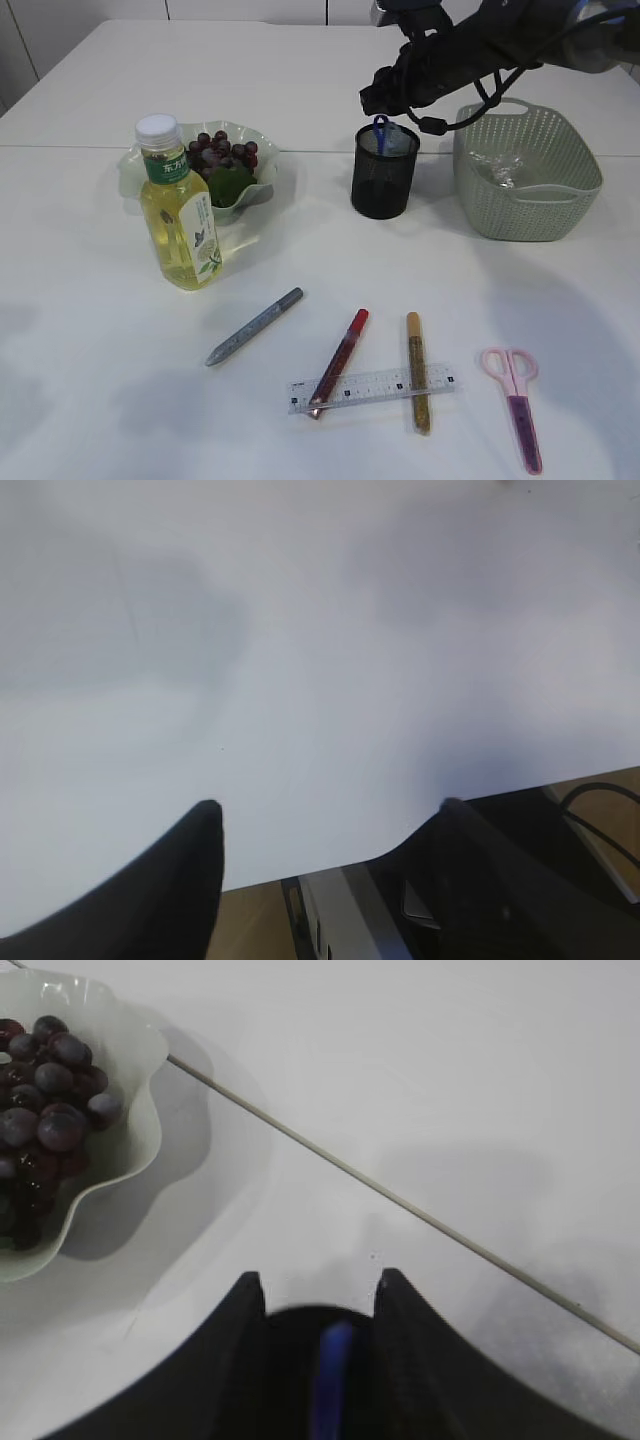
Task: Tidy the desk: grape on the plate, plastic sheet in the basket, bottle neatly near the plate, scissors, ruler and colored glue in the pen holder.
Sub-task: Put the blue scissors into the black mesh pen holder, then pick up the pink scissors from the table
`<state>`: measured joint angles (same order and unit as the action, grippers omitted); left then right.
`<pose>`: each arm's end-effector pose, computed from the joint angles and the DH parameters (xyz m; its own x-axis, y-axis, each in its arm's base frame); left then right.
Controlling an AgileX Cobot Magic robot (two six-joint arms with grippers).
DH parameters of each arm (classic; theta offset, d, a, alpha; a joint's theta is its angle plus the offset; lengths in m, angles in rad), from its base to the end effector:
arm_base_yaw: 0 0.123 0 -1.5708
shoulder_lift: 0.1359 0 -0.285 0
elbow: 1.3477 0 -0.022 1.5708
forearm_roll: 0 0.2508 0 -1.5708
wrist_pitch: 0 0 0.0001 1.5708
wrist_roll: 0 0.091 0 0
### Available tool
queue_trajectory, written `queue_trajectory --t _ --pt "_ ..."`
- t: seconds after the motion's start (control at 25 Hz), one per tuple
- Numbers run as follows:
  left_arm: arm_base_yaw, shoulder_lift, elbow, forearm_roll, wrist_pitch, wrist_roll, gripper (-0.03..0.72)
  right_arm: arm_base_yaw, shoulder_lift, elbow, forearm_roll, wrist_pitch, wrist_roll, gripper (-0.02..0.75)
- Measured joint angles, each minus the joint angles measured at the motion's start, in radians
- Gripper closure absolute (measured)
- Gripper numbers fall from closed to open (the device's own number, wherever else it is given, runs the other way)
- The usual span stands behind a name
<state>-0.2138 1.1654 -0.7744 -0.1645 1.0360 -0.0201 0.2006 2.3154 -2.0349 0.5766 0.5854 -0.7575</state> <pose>0.1840 -0.0531 0.2561 -0.9700 0.1049 -0.2192 0.1420 0.9767 -0.1607 0.5202 0.1338 0.2219 -0.5032 -0.3532 -0.7887 -0.5645 0.8254 -0.0095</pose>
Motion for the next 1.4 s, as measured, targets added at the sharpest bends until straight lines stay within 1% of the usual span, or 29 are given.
queue_trajectory --t 0.2,0.36,0.44,0.64,0.72,0.96,1.16,1.4 --pt "0.000 0.000 0.000 -0.002 0.000 0.000 0.211 0.000 0.000 0.000 0.000 0.012 0.000 0.423" --pt "0.000 0.000 0.000 -0.003 0.000 0.000 0.216 0.000 -0.006 0.000 -0.012 0.086 0.025 0.421" --pt "0.000 0.000 0.000 -0.002 0.000 0.000 0.218 0.000 -0.026 0.000 -0.062 0.144 0.093 0.420" --pt "0.000 0.000 0.000 -0.004 -0.004 0.000 0.219 0.000 -0.117 0.000 -0.274 0.341 0.314 0.417" --pt "0.000 0.000 0.000 -0.004 -0.012 0.000 0.219 0.000 -0.153 0.000 -0.333 0.414 0.385 0.416" --pt "0.000 0.000 0.000 -0.006 -0.026 0.000 0.219 0.000 -0.245 0.006 -0.417 0.560 0.517 0.416" --pt "0.000 0.000 0.000 -0.006 -0.026 0.000 0.219 0.000 -0.340 0.115 -0.498 0.621 0.601 0.416" --pt "0.000 0.000 0.000 -0.006 -0.056 0.001 0.219 0.000 -0.448 0.289 -0.518 0.647 0.678 0.416"
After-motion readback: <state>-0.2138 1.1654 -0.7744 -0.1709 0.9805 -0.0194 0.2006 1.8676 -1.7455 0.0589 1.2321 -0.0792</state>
